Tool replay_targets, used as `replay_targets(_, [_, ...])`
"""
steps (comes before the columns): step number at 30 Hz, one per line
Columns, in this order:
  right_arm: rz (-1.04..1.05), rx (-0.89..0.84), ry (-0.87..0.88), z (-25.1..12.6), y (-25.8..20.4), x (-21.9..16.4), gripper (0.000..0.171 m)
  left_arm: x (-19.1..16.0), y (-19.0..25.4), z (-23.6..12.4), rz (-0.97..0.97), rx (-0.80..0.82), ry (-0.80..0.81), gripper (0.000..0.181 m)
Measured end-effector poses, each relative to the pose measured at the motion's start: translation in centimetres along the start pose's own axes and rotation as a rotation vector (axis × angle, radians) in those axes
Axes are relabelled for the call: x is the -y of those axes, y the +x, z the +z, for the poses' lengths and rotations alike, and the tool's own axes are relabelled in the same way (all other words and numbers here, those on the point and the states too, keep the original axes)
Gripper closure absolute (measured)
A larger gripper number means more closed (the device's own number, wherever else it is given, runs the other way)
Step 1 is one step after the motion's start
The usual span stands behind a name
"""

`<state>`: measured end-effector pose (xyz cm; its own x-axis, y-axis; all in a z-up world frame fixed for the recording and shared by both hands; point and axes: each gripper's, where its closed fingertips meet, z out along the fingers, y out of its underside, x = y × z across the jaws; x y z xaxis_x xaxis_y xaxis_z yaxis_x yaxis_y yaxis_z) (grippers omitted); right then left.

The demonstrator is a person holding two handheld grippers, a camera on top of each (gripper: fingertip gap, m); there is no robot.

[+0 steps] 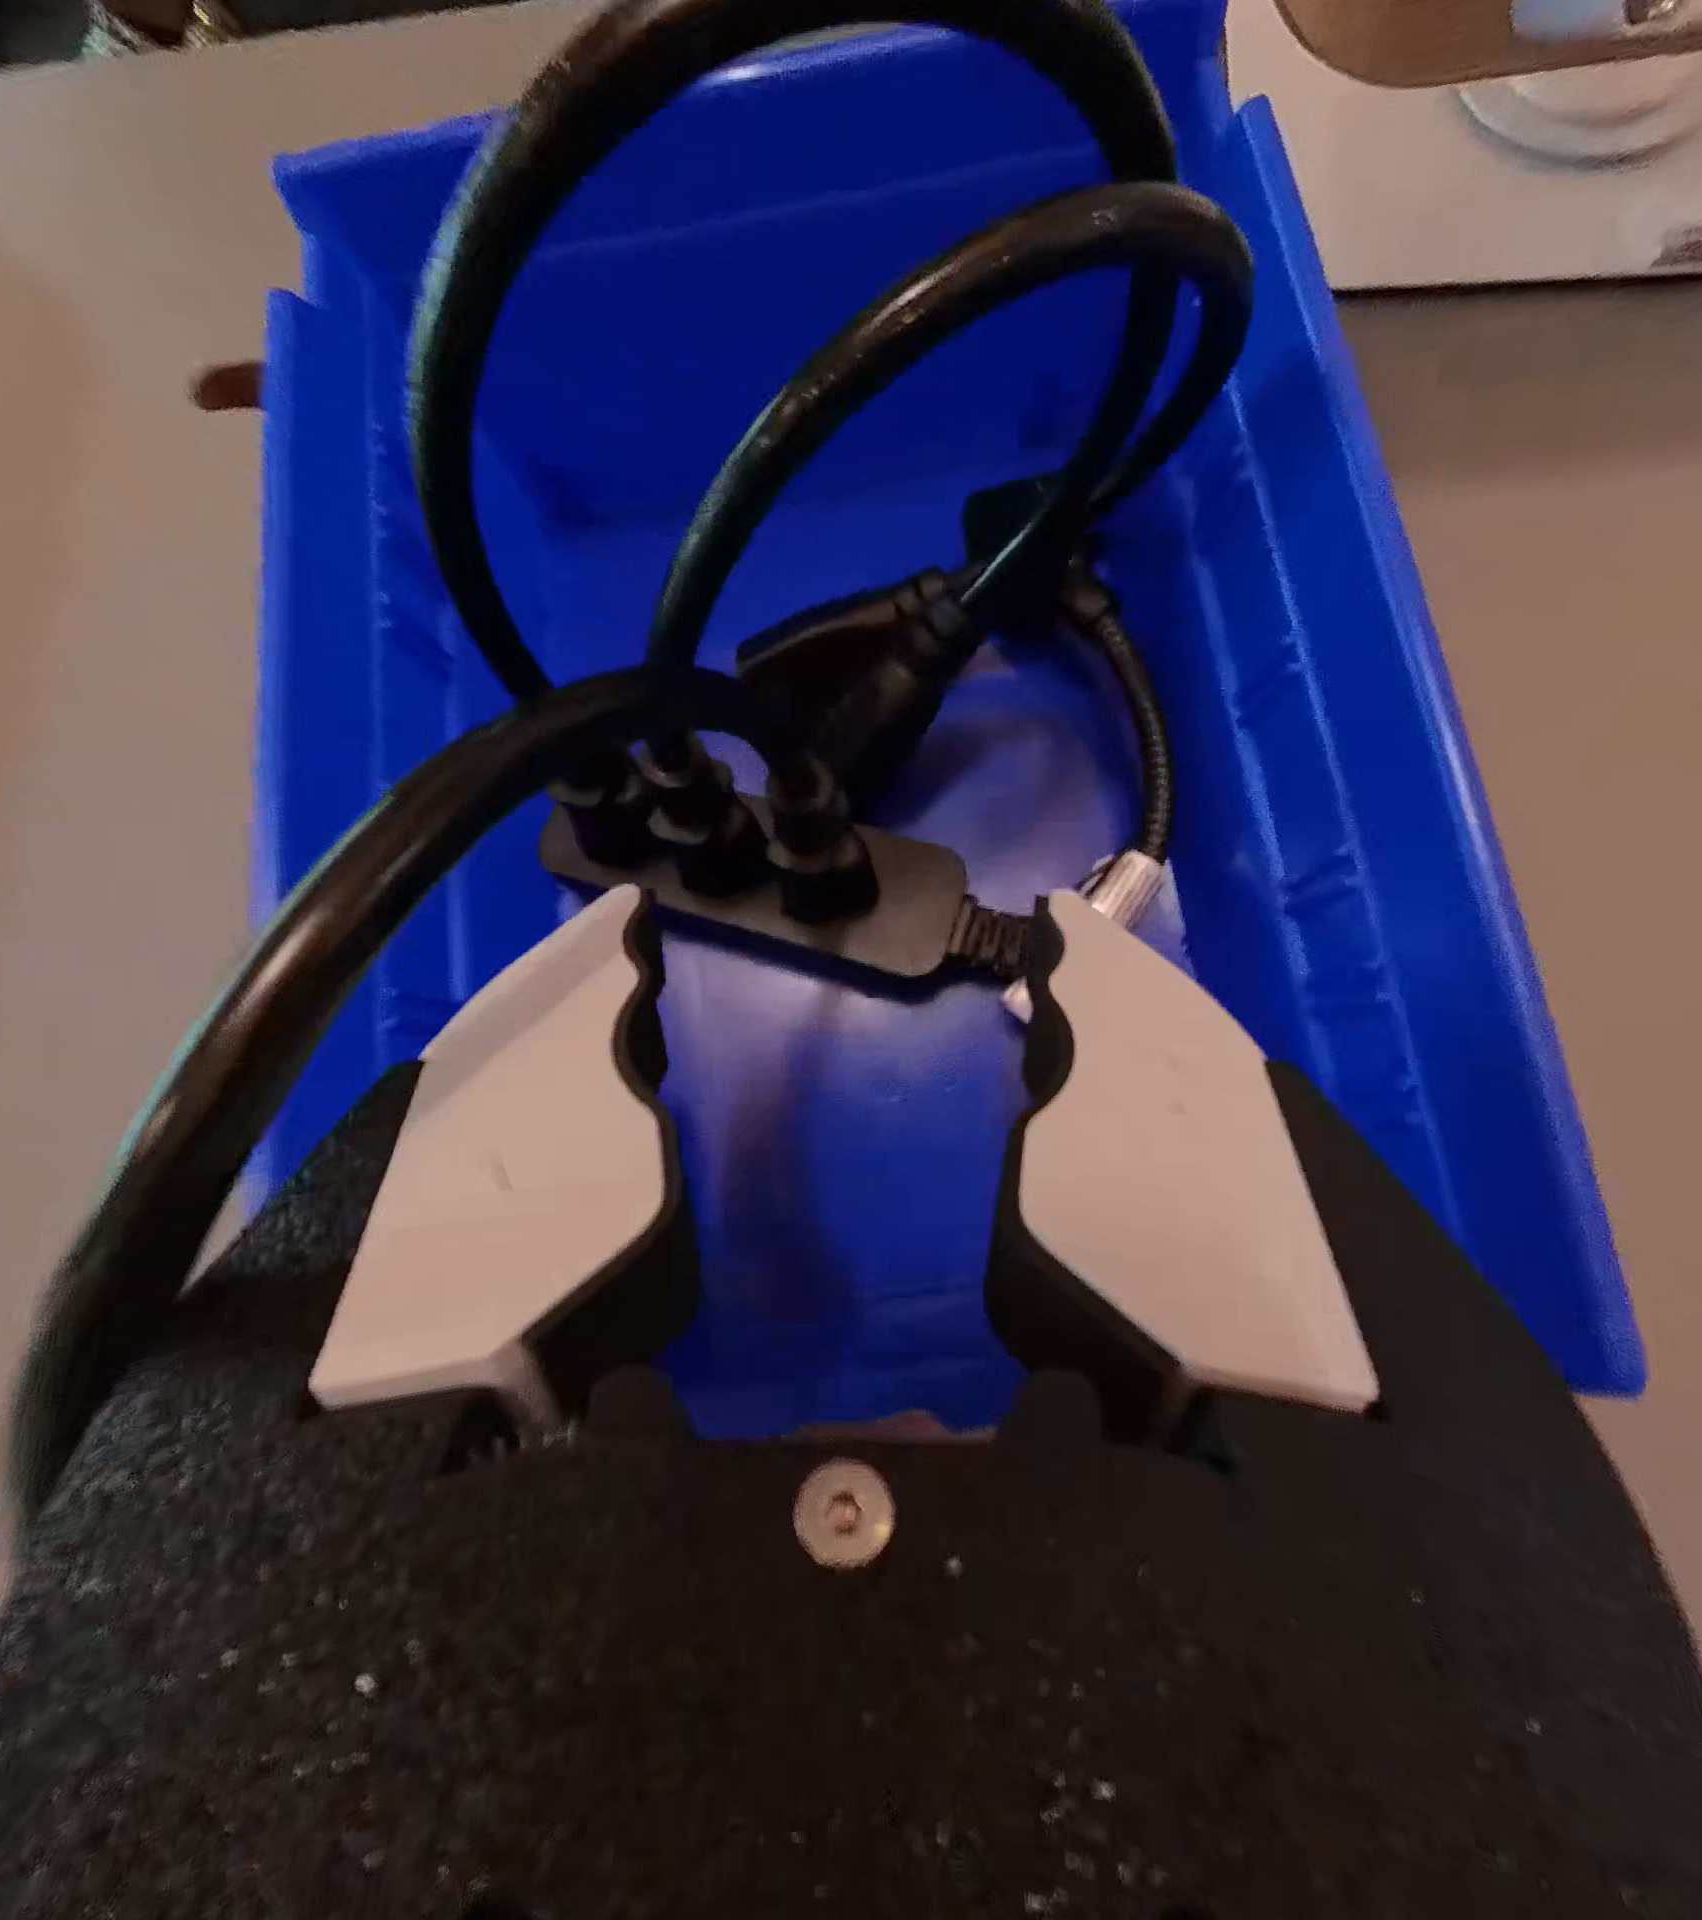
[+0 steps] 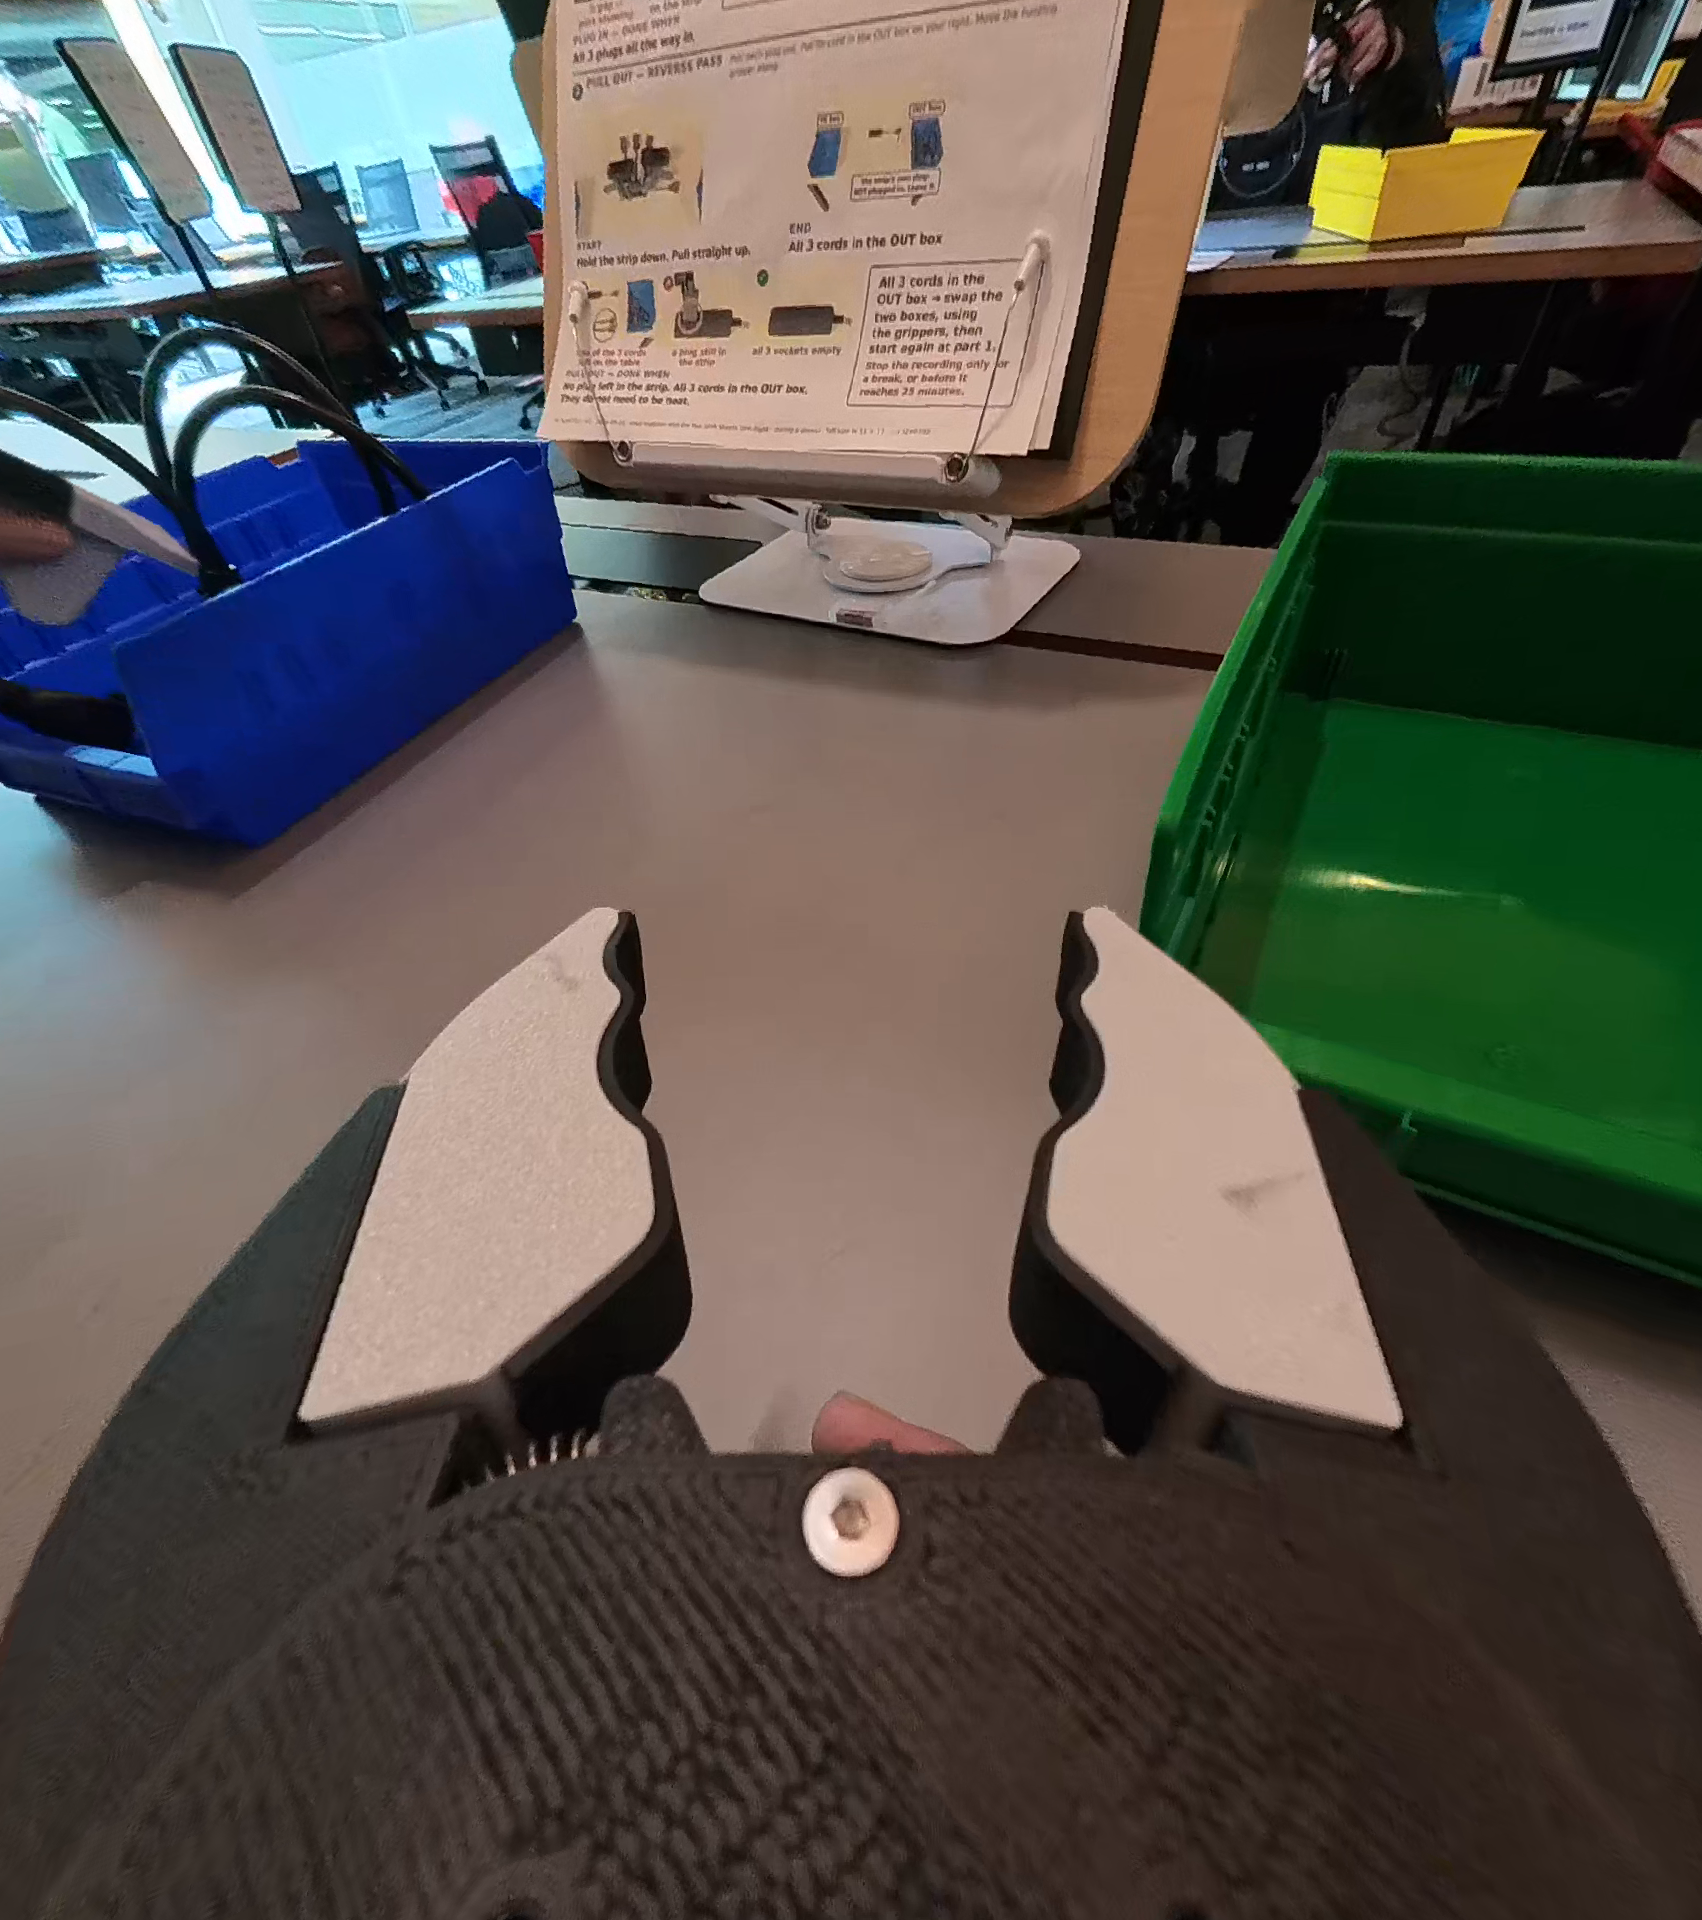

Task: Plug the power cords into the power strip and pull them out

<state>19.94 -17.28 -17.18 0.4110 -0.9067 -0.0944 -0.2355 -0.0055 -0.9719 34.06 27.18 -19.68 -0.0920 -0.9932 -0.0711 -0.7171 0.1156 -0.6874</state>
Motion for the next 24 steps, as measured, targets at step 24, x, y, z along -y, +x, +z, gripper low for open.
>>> replay_targets(24, [0.017,0.087,-0.107,2.4,-1.1,-3.6,0.095,-4.2,-1.1,7.6,-0.498,0.235,-0.434,0.108])
